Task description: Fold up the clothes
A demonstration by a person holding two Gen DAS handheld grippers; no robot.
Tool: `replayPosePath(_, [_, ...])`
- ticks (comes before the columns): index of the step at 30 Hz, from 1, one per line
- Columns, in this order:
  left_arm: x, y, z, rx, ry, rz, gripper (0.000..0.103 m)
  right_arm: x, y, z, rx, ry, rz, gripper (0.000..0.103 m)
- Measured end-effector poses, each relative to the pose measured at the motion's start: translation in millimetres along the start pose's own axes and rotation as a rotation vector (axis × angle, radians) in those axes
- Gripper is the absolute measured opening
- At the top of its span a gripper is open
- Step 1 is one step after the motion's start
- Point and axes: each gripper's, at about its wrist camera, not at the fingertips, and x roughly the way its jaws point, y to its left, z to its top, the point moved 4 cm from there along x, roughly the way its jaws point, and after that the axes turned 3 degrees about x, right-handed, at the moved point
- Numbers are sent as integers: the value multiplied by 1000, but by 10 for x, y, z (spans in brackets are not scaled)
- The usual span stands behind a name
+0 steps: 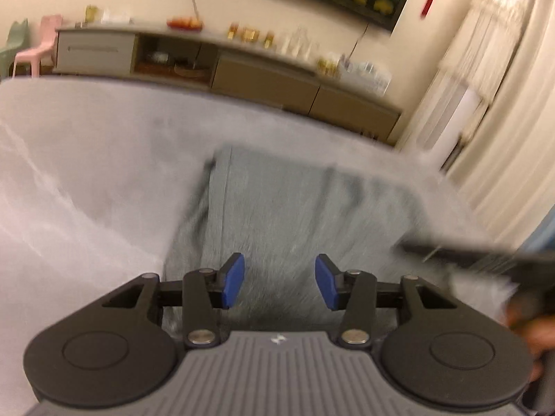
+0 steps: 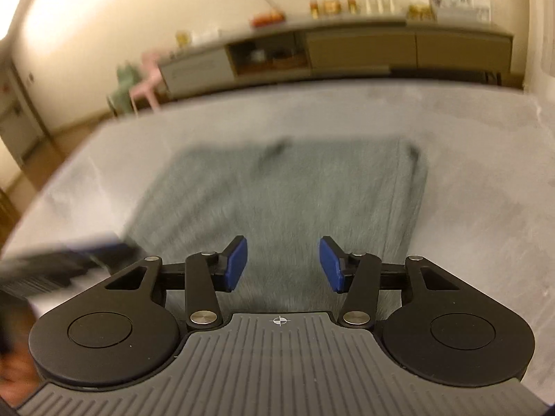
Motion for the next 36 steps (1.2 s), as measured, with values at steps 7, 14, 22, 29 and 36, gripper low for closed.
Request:
replayPosePath(7, [62,-28,18,28,10,22,46,309,-126,-70,-8,89,-34,46])
replayPosePath(14, [20,61,753,63,-45,38,66,207,-442,433,96,-29,-67,60])
replayPosePath(22, [1194,287,1348,41,228,60,72,685,-1103,697,316,-7,-20,63])
replayPosePath(29, [1335,384,1172,-74,162,81,21,939,-1149,641,322,64,87,19])
replayPosePath(36, [1134,621,1147,-264,99,122,8,900,-1029,658,287,28,-50,10])
